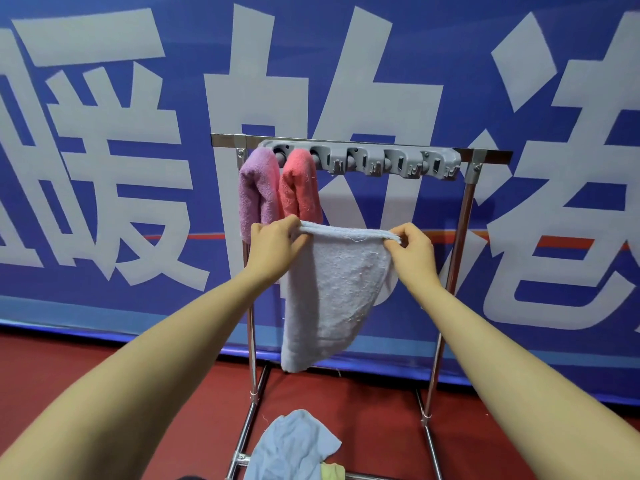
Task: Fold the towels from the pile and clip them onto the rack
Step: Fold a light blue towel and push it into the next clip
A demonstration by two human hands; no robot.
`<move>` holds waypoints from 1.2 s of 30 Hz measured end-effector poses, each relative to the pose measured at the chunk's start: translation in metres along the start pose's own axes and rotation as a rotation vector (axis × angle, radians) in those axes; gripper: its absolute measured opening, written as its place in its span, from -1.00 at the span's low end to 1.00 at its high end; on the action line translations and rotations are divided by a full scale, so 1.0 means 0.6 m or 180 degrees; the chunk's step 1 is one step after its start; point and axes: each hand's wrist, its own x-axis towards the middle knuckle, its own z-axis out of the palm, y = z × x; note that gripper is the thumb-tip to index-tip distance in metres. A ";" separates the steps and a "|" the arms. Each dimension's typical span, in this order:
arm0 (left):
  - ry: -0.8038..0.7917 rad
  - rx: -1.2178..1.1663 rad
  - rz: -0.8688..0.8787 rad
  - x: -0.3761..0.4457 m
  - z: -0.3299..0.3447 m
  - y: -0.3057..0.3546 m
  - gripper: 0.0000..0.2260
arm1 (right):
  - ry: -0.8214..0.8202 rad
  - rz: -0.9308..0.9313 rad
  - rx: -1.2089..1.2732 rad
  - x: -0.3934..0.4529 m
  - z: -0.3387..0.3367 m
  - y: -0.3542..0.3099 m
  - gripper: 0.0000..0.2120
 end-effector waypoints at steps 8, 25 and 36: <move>0.0115 -0.0866 -0.0198 0.002 -0.007 0.019 -0.78 | -0.0033 -0.0325 -0.0401 -0.007 0.029 -0.012 -0.69; -0.0013 -0.1182 -0.0567 -0.012 0.000 0.060 -0.94 | 0.0108 -0.0288 -0.1108 -0.021 0.034 -0.023 -0.67; -0.0568 -0.0552 0.0291 -0.012 0.031 0.057 -0.69 | -0.0570 -0.0270 -0.0307 -0.025 0.034 -0.047 -0.96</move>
